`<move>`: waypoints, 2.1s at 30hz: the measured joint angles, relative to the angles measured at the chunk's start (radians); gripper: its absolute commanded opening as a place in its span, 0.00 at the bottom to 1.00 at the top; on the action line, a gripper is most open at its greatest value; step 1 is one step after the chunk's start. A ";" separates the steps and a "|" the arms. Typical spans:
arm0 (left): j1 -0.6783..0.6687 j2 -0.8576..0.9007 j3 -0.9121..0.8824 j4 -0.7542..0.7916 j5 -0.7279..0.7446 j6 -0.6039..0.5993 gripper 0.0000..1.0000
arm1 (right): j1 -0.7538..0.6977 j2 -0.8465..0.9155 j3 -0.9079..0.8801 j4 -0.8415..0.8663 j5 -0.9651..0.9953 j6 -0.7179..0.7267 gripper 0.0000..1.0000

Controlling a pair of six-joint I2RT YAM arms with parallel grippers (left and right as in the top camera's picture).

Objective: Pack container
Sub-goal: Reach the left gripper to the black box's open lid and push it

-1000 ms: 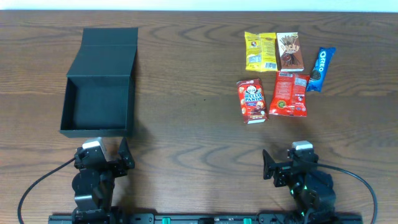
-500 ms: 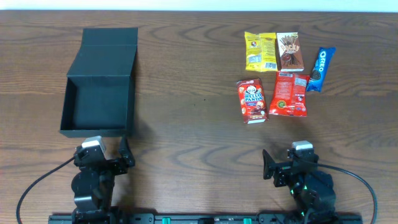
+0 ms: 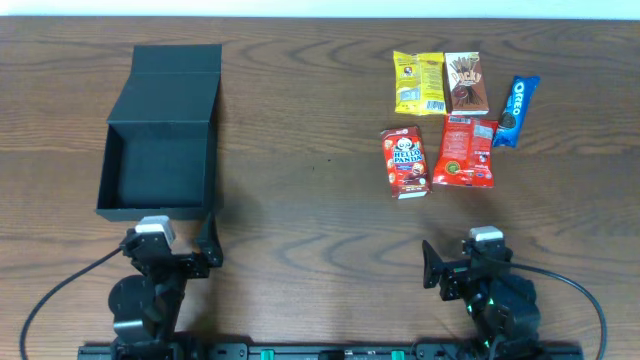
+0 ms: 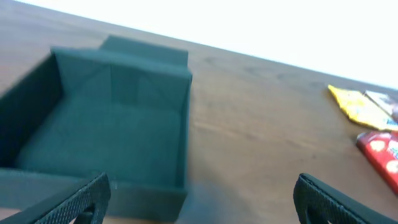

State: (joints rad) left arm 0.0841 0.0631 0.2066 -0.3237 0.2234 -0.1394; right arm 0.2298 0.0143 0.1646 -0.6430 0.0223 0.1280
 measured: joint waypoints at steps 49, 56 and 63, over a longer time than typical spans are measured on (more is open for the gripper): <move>-0.008 1.684 0.909 -0.264 0.028 0.085 0.06 | 0.000 -0.003 -0.001 0.002 -0.003 0.000 0.99; -0.116 1.685 0.909 -0.195 -0.012 0.022 0.06 | 0.000 -0.003 -0.001 0.002 -0.003 0.000 0.99; -0.355 1.692 0.909 -0.014 -0.043 -0.111 0.06 | 0.000 -0.003 -0.001 0.001 -0.003 0.000 0.99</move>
State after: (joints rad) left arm -0.2710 1.7550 1.1152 -0.3378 0.1799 -0.2504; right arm 0.2298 0.0116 0.1638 -0.6418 0.0193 0.1280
